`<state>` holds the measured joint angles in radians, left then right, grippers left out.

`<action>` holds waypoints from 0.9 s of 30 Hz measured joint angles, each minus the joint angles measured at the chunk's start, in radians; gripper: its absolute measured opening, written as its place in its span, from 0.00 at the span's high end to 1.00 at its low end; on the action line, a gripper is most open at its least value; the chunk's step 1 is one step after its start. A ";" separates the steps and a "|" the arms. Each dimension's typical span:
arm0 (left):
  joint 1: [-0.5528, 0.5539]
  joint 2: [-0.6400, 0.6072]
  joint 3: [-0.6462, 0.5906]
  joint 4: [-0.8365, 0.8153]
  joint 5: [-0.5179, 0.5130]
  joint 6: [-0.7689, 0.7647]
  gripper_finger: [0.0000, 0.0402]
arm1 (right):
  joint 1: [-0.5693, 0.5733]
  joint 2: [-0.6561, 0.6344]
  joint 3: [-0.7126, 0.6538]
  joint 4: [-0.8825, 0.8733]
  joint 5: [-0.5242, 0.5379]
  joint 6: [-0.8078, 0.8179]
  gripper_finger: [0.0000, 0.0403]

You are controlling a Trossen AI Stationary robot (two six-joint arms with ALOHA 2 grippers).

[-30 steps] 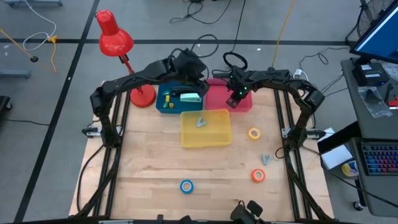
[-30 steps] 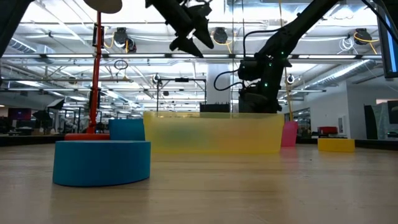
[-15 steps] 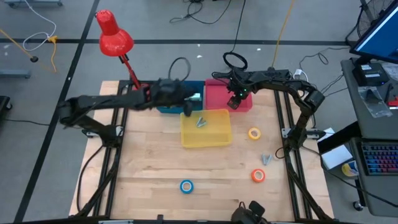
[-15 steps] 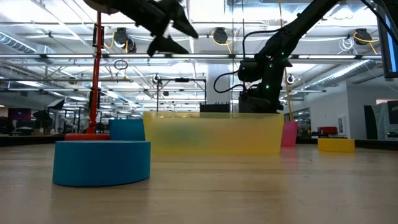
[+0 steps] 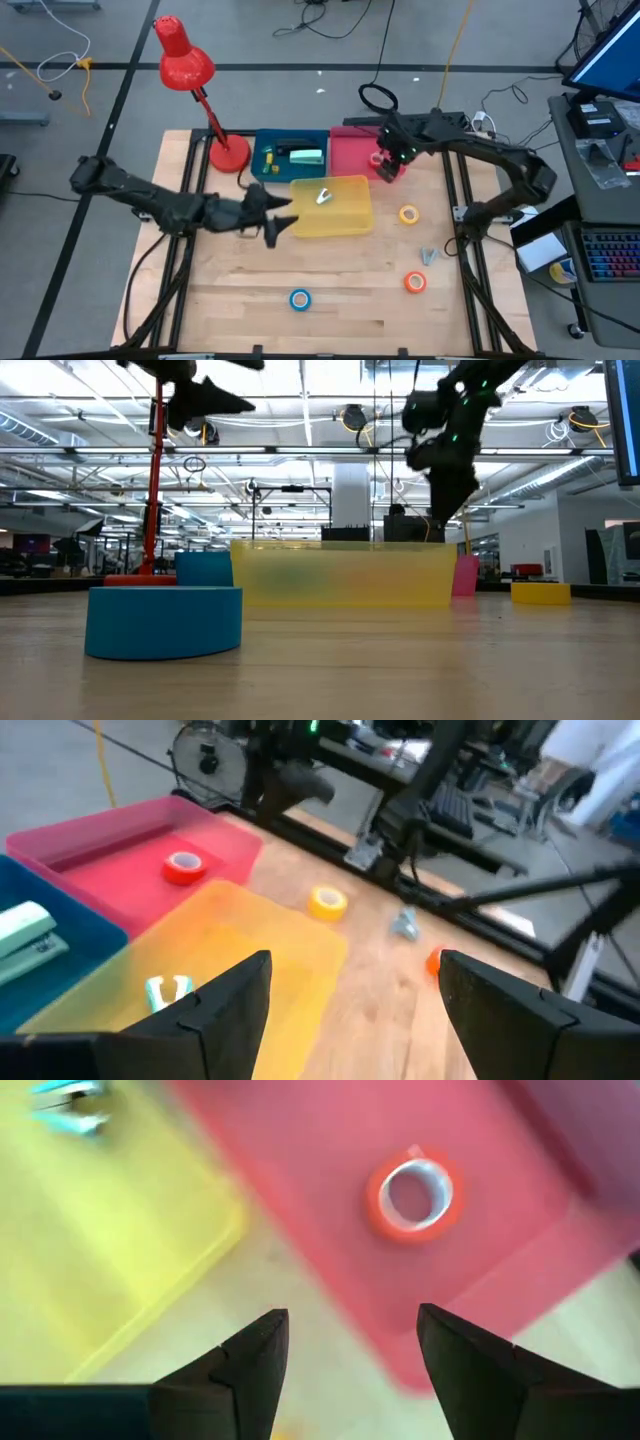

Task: Pick and place Stapler, Stapler remover, tape
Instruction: Put the yellow tape into the pink bin

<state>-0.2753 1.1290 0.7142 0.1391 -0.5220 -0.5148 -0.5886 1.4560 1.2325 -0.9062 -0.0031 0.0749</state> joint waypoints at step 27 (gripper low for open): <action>0.160 -0.521 -0.430 -0.011 0.078 0.050 0.29 | 0.218 -0.428 -0.504 0.013 0.000 0.347 0.48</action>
<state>-0.1157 0.6082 0.2842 0.1284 -0.4441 -0.4652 -0.3710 1.0276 0.7280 -0.8935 -0.0034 0.4221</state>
